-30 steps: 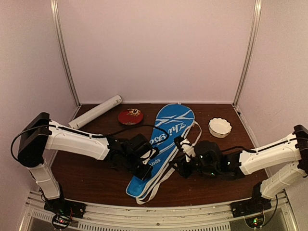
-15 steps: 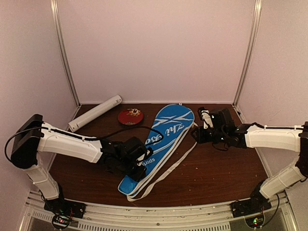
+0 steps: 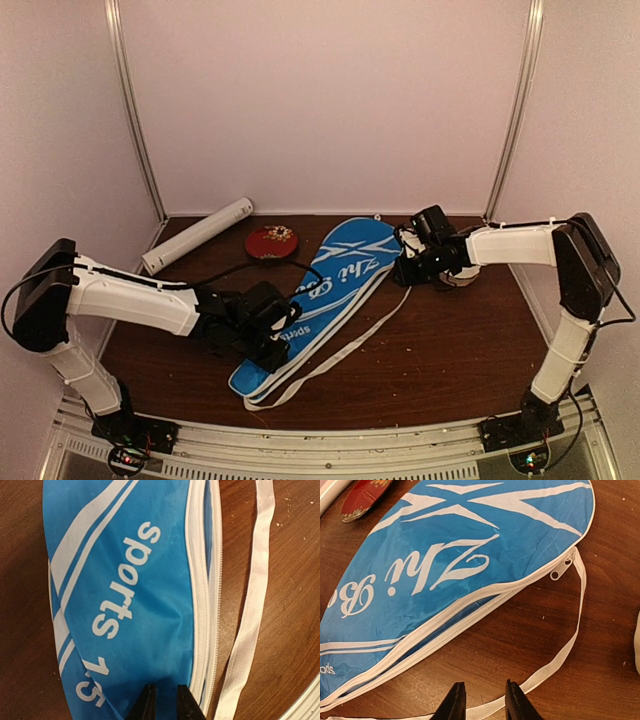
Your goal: Pack up the badminton gear
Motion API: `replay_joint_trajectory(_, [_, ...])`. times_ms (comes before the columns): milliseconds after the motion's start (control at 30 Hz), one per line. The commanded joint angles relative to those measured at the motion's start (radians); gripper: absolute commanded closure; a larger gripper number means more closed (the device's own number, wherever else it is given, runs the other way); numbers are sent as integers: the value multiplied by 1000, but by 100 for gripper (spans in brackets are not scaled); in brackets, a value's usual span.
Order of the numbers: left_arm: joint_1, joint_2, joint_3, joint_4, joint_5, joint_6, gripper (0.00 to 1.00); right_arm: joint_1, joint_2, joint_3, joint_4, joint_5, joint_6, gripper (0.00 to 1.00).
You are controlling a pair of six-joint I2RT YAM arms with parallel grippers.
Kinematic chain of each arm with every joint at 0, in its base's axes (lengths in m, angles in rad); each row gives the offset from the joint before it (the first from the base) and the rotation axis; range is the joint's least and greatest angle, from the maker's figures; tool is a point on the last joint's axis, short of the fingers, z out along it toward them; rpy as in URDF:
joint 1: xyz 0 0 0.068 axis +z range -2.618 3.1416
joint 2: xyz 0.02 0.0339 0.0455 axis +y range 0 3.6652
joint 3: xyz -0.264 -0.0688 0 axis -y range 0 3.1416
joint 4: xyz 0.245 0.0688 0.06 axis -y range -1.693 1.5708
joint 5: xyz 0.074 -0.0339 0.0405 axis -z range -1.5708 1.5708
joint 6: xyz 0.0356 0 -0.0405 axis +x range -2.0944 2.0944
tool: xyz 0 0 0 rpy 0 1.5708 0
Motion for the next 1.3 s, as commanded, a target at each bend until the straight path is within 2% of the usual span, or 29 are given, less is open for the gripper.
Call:
replay_joint_trajectory(0, [17,31,-49,-169,-36,9,83,-49,88,92,-71,-15,20,71])
replay_joint_trajectory(333, [21,35,-53,-145,-32,19,83,-97,277,279,-118,28,63,73])
replay_joint_trajectory(800, [30,24,-90,-99,-14,25,83,-115,453,547,-307,143,55,75])
replay_joint_trajectory(1100, [30,-22,-159,-78,-3,15,83,-115,494,623,-395,144,32,74])
replay_joint_trajectory(1267, [30,-54,-202,-82,-11,1,83,-114,424,501,-335,99,35,75])
